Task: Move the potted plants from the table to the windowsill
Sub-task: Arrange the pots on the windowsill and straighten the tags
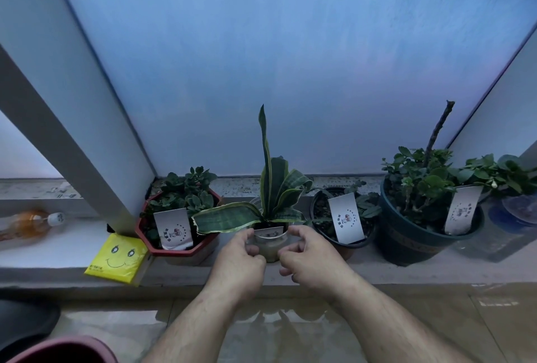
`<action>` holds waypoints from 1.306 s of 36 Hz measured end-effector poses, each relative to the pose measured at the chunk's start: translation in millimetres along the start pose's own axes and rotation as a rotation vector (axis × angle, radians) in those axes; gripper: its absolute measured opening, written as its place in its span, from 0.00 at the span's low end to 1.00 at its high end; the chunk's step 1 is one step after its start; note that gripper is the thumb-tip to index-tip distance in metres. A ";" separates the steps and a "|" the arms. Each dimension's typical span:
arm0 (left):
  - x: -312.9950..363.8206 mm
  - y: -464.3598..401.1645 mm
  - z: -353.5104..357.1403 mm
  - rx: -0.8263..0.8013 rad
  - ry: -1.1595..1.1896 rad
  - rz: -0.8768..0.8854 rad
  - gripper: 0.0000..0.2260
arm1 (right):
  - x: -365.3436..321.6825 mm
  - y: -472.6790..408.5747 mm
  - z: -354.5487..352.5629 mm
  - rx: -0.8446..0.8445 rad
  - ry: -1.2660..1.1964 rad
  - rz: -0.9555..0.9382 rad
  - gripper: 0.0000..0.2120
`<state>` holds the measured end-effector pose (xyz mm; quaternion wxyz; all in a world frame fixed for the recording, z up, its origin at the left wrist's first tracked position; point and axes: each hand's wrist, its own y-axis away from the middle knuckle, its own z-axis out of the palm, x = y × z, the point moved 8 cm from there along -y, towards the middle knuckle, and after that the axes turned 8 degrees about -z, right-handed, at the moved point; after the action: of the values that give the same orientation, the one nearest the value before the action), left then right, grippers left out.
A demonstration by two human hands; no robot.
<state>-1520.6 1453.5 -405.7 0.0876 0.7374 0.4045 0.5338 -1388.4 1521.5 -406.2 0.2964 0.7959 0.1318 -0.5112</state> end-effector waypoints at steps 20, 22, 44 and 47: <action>3.0 4.0 3.7 -0.028 -0.052 0.038 0.28 | -8.6 4.1 0.0 0.002 -0.008 -0.010 0.34; 3.6 4.9 4.4 -0.028 -0.060 0.035 0.28 | -8.1 3.7 -0.7 0.002 0.001 -0.007 0.35; 8.7 11.2 -5.5 0.049 -0.049 0.040 0.29 | -17.4 6.7 -1.1 0.017 0.039 -0.030 0.20; 9.3 11.6 -6.4 0.047 -0.054 0.043 0.30 | -16.2 5.8 1.1 0.011 -0.050 -0.013 0.17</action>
<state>-1519.3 1450.4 -389.9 0.0697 0.7621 0.3984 0.5057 -1393.4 1517.8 -390.1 0.2920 0.7837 0.1268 -0.5334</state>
